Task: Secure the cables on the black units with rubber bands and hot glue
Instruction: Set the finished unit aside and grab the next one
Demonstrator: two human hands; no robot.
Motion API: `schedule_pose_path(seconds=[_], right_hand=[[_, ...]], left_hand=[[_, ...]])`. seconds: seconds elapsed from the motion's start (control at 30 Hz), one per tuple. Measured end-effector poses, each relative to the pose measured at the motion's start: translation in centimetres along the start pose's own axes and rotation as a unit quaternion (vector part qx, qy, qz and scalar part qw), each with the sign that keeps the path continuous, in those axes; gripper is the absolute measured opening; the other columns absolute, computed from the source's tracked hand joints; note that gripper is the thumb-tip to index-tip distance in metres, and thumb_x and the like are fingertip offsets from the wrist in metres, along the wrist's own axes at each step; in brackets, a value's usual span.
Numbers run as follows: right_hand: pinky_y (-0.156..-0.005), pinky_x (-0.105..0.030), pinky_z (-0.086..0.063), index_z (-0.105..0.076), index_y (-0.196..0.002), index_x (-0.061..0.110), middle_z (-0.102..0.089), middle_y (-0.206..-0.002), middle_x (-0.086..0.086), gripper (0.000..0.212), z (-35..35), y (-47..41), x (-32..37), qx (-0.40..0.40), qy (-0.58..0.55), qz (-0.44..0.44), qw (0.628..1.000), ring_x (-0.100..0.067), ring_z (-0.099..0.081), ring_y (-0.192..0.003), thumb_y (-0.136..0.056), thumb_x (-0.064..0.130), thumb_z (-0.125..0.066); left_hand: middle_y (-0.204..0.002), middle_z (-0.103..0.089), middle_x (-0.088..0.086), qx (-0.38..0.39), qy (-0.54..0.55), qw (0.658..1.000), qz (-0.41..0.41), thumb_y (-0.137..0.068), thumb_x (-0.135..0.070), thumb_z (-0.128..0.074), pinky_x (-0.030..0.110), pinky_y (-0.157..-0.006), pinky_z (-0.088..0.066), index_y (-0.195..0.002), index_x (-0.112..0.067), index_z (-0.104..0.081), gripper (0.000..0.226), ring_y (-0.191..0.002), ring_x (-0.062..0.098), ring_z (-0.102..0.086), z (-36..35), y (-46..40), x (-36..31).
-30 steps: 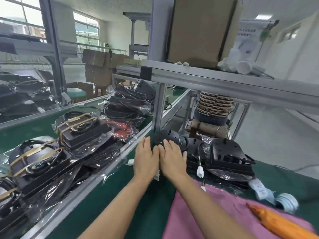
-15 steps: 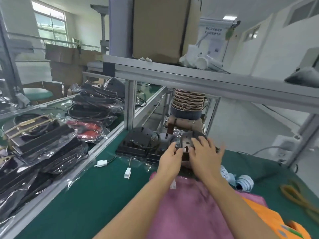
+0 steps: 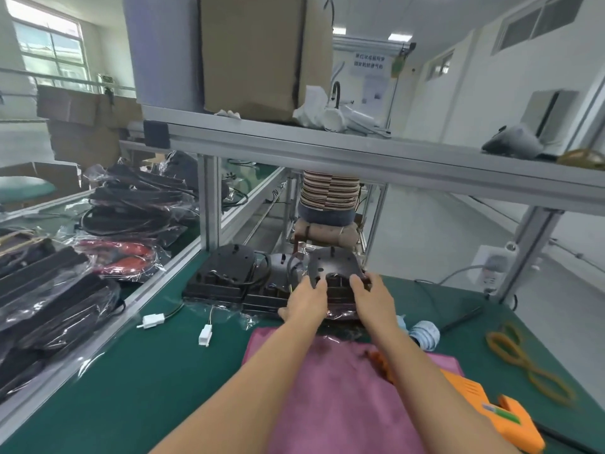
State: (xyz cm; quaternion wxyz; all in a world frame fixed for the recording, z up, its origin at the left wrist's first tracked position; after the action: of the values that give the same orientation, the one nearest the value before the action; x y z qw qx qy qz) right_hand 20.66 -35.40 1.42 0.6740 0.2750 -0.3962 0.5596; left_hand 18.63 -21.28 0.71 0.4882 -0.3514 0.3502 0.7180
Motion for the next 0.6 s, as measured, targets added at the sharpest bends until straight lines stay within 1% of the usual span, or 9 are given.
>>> schedule_pose_path(seconds=[0.07,0.13,0.2,0.23,0.27,0.37,0.47,0.57,0.6], right_hand=[[-0.091,-0.036,-0.043,-0.052,-0.126,0.01,-0.063,-0.118,-0.011,0.041,0.2,0.0,0.0,-0.029,-0.051,-0.012,0.998,-0.027,-0.057,-0.105,-0.096,0.039,-0.05],[-0.091,-0.036,-0.045,-0.056,-0.118,0.01,-0.064,-0.112,-0.008,0.039,0.5,0.1,-0.4,-0.053,-0.102,-0.028,0.993,-0.024,-0.059,-0.101,-0.093,0.04,-0.056],[-0.094,-0.04,-0.047,-0.059,-0.114,0.01,-0.064,-0.111,-0.006,0.038,0.8,0.3,-0.9,-0.066,-0.148,-0.042,0.986,-0.023,-0.061,-0.102,-0.089,0.038,-0.063],[-0.095,-0.043,-0.048,-0.061,-0.111,0.011,-0.065,-0.111,-0.006,0.036,1.0,0.4,-1.2,-0.069,-0.17,-0.048,0.982,-0.023,-0.061,-0.102,-0.086,0.036,-0.067],[-0.095,-0.045,-0.049,-0.062,-0.106,0.011,-0.065,-0.109,-0.006,0.032,1.2,0.5,-1.4,-0.068,-0.193,-0.049,0.978,-0.025,-0.063,-0.101,-0.084,0.032,-0.07],[-0.091,-0.049,-0.052,-0.062,-0.093,0.016,-0.067,-0.103,-0.009,0.021,2.2,1.4,-1.3,-0.064,-0.266,-0.039,0.961,-0.03,-0.066,-0.097,-0.077,0.022,-0.076],[-0.09,-0.053,-0.053,-0.063,-0.09,0.019,-0.068,-0.103,-0.012,0.022,3.4,3.0,-1.2,-0.047,-0.312,-0.027,0.949,-0.032,-0.066,-0.099,-0.074,0.016,-0.078],[-0.085,-0.052,-0.055,-0.066,-0.093,0.023,-0.067,-0.108,-0.01,0.023,4.2,5.1,-1.6,-0.009,-0.339,-0.016,0.941,-0.027,-0.067,-0.095,-0.075,0.017,-0.078],[-0.079,-0.048,-0.058,-0.067,-0.093,0.024,-0.068,-0.106,-0.008,0.023,4.5,6.0,-1.9,0.001,-0.35,-0.014,0.937,-0.022,-0.068,-0.089,-0.075,0.017,-0.078]], left_hand=[[-0.143,-0.049,0.006,-0.021,0.033,0.999,-0.001,-0.102,-0.034,-0.037,0.042,-0.112,-0.024,-0.144,-0.02,-0.041,0.045,-0.131,0.027,-0.044,0.2,0.2,0.2],[-0.133,-0.057,0.005,-0.035,0.121,0.992,-0.011,-0.1,-0.028,-0.046,0.041,-0.109,-0.033,-0.14,-0.017,-0.048,0.042,-0.123,0.027,-0.051,0.2,0.4,0.5],[-0.101,-0.063,-0.004,-0.043,0.214,0.975,-0.033,-0.097,-0.02,-0.052,0.027,-0.085,-0.049,-0.121,-0.021,-0.061,0.025,-0.099,0.022,-0.059,0.2,0.8,0.8],[-0.091,-0.061,-0.008,-0.051,0.242,0.968,-0.042,-0.096,-0.016,-0.055,0.018,-0.072,-0.049,-0.112,-0.026,-0.062,0.02,-0.088,0.018,-0.058,0.3,1.1,0.9],[-0.093,-0.062,-0.008,-0.057,0.27,0.96,-0.048,-0.095,-0.015,-0.057,0.015,-0.07,-0.047,-0.114,-0.027,-0.06,0.023,-0.085,0.015,-0.058,0.3,1.4,1.1],[-0.112,-0.062,0.0,-0.059,0.349,0.934,-0.054,-0.091,-0.016,-0.064,0.024,-0.088,-0.044,-0.124,-0.014,-0.059,0.033,-0.101,0.015,-0.058,0.2,2.4,1.8],[-0.108,-0.06,0.003,-0.051,0.405,0.911,-0.058,-0.085,-0.018,-0.073,0.026,-0.08,-0.044,-0.104,-0.018,-0.059,0.023,-0.097,0.016,-0.057,0.6,3.8,2.2],[-0.11,-0.061,0.005,-0.01,0.428,0.903,-0.03,-0.074,-0.017,-0.081,0.046,-0.085,-0.051,-0.112,-0.015,-0.053,0.047,-0.1,0.021,-0.062,1.1,5.5,2.7],[-0.107,-0.065,0.005,0.02,0.443,0.896,-0.022,-0.068,-0.016,-0.083,0.045,-0.083,-0.055,-0.114,-0.014,-0.052,0.055,-0.097,0.02,-0.067,1.1,6.1,2.9]])
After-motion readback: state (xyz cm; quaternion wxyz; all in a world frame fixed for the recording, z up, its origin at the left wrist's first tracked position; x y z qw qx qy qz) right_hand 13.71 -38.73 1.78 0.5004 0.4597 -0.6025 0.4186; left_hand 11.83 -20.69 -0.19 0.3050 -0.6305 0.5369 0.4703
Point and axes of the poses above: each hand's wrist, its own y-axis away from the middle knuckle, its own z-axis out of the back of the hand, x = y × z, the point moved 6 cm from there along -y, towards the middle knuckle
